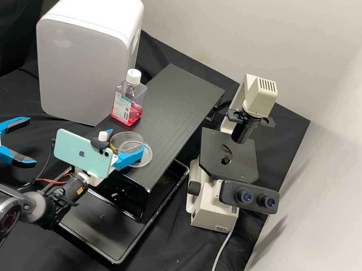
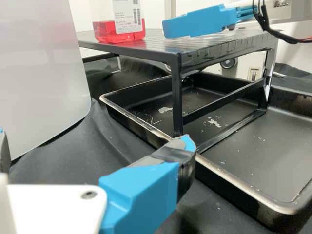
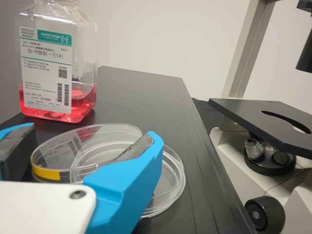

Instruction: Place the lid on the petri dish

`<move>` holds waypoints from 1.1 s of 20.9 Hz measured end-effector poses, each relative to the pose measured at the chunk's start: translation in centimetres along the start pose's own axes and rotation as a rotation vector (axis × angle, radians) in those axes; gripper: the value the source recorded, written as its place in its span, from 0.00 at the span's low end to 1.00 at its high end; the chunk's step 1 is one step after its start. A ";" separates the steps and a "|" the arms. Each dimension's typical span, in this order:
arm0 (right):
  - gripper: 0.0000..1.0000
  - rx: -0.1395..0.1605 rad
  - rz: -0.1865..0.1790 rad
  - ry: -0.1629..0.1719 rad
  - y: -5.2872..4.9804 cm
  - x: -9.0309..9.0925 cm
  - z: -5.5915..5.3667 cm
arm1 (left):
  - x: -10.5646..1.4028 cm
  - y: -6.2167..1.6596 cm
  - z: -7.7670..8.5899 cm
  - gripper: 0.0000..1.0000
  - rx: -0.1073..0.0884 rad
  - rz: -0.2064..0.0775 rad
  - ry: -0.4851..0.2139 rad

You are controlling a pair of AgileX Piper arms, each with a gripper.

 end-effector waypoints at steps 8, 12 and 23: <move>0.00 0.000 0.005 -0.007 0.1 0.0 0.2 | 0.0 0.00 0.0 1.00 0.000 0.000 0.000; 0.00 -0.001 0.020 -0.018 0.4 -0.2 0.6 | 0.0 0.00 0.0 1.00 0.000 0.000 0.001; 0.00 0.111 0.058 -0.036 1.7 -1.5 2.1 | 0.0 0.00 0.0 1.00 0.000 0.000 0.000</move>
